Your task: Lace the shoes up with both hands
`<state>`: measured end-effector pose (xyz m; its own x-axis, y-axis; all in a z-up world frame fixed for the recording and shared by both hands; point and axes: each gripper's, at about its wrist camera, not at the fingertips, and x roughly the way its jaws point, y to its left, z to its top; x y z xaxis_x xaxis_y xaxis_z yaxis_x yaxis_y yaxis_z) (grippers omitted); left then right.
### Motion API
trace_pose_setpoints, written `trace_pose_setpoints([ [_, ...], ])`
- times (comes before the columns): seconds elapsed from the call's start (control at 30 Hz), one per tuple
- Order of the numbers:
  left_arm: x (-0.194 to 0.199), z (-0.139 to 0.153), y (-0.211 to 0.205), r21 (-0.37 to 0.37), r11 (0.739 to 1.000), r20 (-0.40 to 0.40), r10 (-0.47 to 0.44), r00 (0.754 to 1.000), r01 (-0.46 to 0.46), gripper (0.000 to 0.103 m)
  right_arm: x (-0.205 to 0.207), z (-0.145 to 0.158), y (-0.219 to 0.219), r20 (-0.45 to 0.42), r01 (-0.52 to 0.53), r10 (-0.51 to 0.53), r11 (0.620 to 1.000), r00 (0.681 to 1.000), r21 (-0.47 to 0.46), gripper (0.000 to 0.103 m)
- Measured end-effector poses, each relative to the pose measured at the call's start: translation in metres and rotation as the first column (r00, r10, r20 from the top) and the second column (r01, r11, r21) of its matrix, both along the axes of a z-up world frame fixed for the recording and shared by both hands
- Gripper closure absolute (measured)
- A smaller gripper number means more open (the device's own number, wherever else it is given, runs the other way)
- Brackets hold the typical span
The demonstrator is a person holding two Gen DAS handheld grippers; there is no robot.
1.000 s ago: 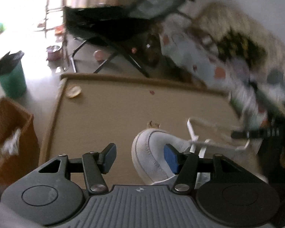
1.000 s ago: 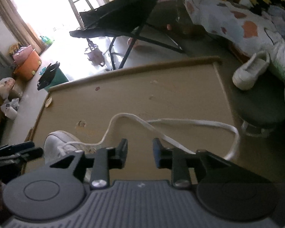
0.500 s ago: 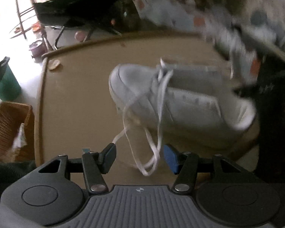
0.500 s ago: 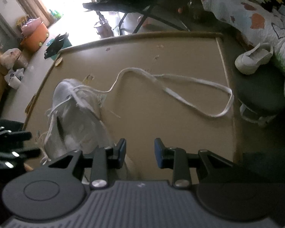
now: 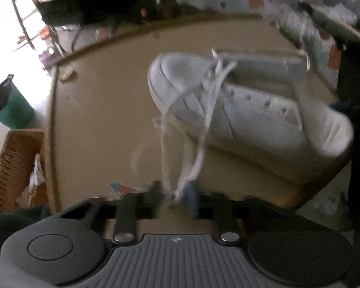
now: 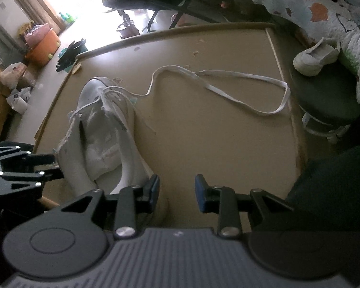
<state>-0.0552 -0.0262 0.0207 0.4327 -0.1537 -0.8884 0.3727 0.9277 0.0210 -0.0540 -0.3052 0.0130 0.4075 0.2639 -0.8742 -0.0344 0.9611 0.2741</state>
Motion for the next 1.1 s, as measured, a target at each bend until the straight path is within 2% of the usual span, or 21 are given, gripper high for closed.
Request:
trace_pose_setpoints([
  [0.1, 0.004, -0.003, 0.003, -0.004, 1.0, -0.006, 0.009, 1.0, -0.009, 0.097, -0.001, 0.001, 0.003, 0.007, -0.004, 0.004, 1.0, 1.0, -0.017, 0.071],
  [0.2, 0.004, 0.009, 0.018, -0.047, 0.994, 0.064, 0.106, 0.992, -0.103, 0.097, -0.003, 0.003, 0.005, 0.007, -0.012, 0.012, 1.0, 1.0, -0.007, 0.071],
  [0.37, 0.007, 0.045, 0.041, -0.11, 0.969, 0.223, 0.24, 0.945, -0.22, 0.097, -0.006, 0.002, 0.015, -0.01, -0.048, 0.047, 0.999, 0.999, -0.024, 0.071],
  [0.47, 0.015, 0.065, 0.056, -0.178, 0.947, 0.262, 0.306, 0.915, -0.266, 0.097, -0.005, 0.001, 0.021, -0.024, -0.068, 0.067, 0.997, 0.997, -0.041, 0.071],
  [0.57, 0.03, 0.079, 0.066, -0.228, 0.929, 0.276, 0.348, 0.896, -0.29, 0.097, -0.006, 0.002, 0.026, -0.028, -0.083, 0.082, 0.995, 0.996, -0.049, 0.071],
  [0.7, 0.061, 0.085, 0.072, -0.273, 0.915, 0.264, 0.369, 0.891, -0.298, 0.097, -0.009, 0.004, 0.034, -0.032, -0.11, 0.108, 0.992, 0.994, -0.063, 0.071],
  [0.87, 0.107, 0.076, 0.063, -0.276, 0.906, 0.239, 0.389, 0.889, -0.322, 0.096, -0.012, 0.005, 0.045, -0.04, -0.168, 0.167, 0.985, 0.985, -0.038, 0.071],
  [0.97, 0.127, 0.068, 0.059, -0.276, 0.892, 0.216, 0.421, 0.881, -0.358, 0.086, -0.013, 0.006, 0.051, -0.037, -0.204, 0.203, 0.978, 0.978, -0.029, 0.071],
  [1.03, 0.131, 0.062, 0.055, -0.276, 0.882, 0.173, 0.436, 0.883, -0.381, 0.085, -0.013, 0.006, 0.051, -0.036, -0.213, 0.212, 0.977, 0.977, -0.018, 0.071],
  [1.1, 0.126, 0.056, 0.055, -0.273, 0.867, 0.122, 0.46, 0.88, -0.416, 0.069, -0.013, 0.006, 0.051, -0.035, -0.221, 0.221, 0.975, 0.975, -0.008, 0.071],
])
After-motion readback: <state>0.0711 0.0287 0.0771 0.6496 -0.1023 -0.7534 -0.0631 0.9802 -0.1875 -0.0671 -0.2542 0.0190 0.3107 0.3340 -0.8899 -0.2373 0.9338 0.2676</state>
